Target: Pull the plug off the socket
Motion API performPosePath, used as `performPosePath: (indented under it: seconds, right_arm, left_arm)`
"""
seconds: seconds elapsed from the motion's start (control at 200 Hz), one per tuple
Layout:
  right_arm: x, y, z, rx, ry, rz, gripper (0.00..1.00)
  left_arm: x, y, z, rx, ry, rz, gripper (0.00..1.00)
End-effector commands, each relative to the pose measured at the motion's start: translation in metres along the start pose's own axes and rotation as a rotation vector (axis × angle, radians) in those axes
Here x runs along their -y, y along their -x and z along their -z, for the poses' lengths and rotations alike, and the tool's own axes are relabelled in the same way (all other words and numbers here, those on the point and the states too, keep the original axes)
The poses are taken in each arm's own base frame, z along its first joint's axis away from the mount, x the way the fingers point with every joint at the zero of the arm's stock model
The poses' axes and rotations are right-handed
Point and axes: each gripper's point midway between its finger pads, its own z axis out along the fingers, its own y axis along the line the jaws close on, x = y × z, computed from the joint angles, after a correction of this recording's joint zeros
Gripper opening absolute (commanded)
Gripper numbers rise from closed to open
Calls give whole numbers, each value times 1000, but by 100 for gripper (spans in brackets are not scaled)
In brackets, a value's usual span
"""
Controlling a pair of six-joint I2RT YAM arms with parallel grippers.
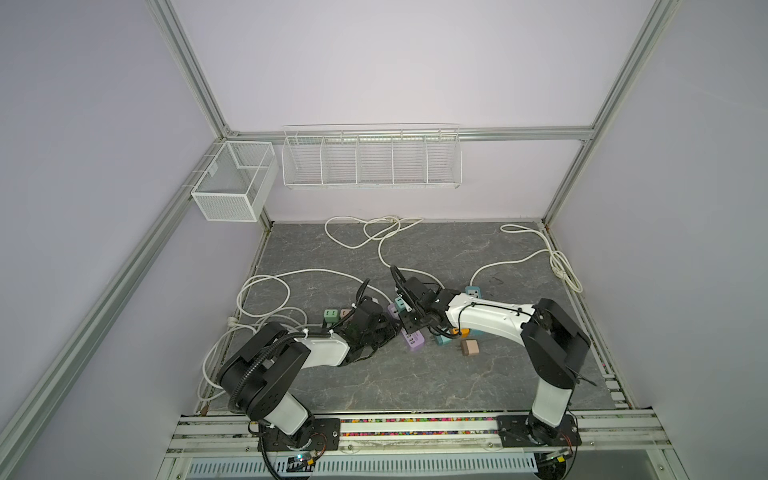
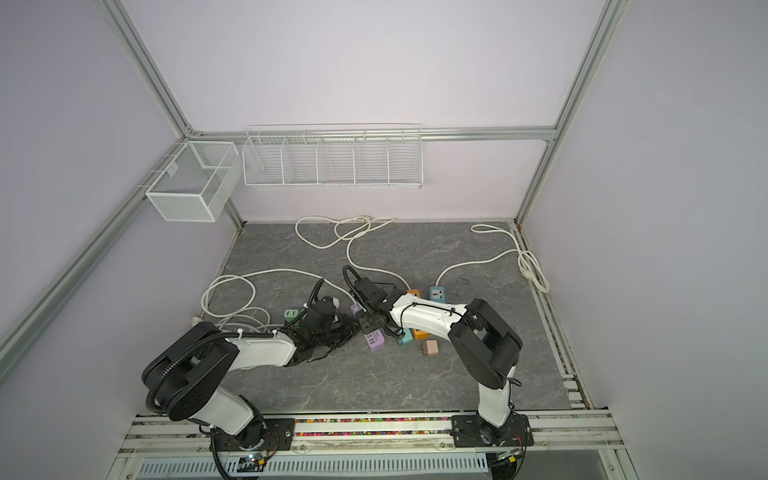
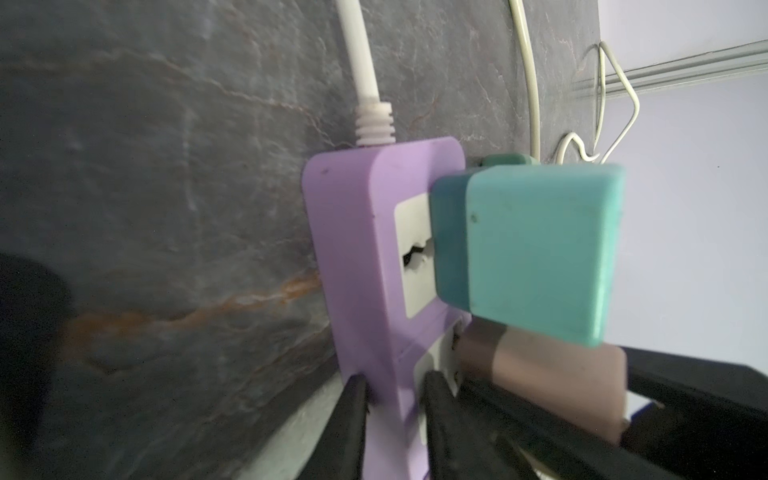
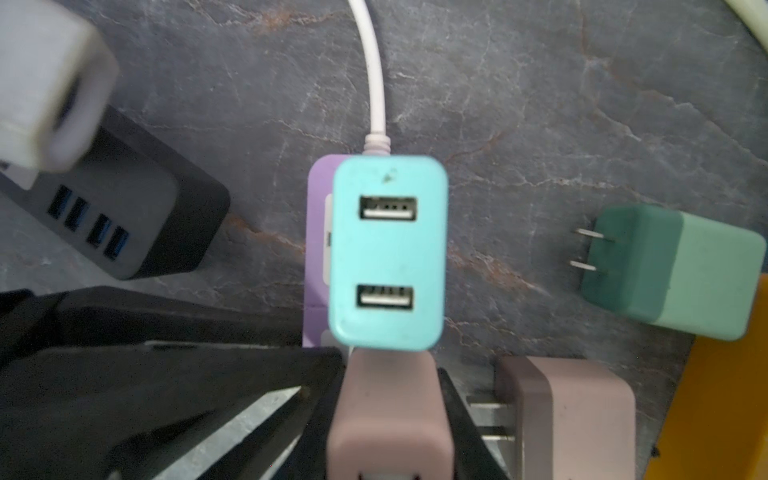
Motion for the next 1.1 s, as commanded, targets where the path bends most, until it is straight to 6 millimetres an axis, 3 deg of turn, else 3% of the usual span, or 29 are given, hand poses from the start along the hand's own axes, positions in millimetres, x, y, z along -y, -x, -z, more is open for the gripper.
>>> performPosePath:
  seconds: [0.0,0.22,0.43,0.58,0.825,1.095]
  right_arm:
    - [-14,14,11,68,21,9,31]
    - [10,22,26,97,-16,-30,31]
    - [-19,20,36,110,28,43,31]
    - [-6,28,58,150,35,-8,31]
    - [18,37,94,185,127,-98,33]
    - [31,59,100,231,324,-161,34]
  left_arm:
    - [-103,-37,7,-95,359,72,25]
    - [-103,-39,5,-103,352,73,24]
    - [-98,-37,3,-105,340,74,24]
    - [-86,-33,4,-101,314,59,24]
    - [-38,-11,10,-56,226,2,25]
    - [20,18,29,18,126,-110,28]
